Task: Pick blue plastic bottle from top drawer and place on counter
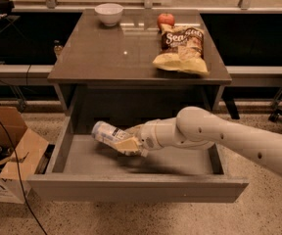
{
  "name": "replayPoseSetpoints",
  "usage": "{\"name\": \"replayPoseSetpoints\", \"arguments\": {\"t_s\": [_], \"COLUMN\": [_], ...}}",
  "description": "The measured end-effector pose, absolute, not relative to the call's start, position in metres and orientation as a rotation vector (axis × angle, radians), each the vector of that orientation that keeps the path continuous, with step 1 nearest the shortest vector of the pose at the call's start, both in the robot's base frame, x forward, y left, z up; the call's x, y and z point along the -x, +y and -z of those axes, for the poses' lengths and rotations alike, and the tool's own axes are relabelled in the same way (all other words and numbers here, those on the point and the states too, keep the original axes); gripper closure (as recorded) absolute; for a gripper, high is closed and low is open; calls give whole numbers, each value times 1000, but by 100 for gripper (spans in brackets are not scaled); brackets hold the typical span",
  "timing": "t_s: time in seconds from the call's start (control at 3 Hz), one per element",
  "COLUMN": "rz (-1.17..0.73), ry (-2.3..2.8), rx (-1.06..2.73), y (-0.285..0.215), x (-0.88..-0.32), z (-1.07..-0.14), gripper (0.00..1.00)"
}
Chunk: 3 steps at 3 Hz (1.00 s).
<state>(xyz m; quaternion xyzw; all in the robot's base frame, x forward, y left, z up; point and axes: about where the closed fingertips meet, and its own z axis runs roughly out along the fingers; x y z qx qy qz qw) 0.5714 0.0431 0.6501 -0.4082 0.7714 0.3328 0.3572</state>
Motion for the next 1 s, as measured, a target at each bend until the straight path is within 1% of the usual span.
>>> {"name": "replayPoseSetpoints", "arguments": {"t_s": [0.33,0.67,1.0], "rz": [-837,-790,-660], "ry": [1982,1978,1952], "rx": [1067,1113,1193], "y": [21,-6,-25], "x": [-559,-541,-542], "z": [-677,-715,-774], "gripper": [100,100,100]}}
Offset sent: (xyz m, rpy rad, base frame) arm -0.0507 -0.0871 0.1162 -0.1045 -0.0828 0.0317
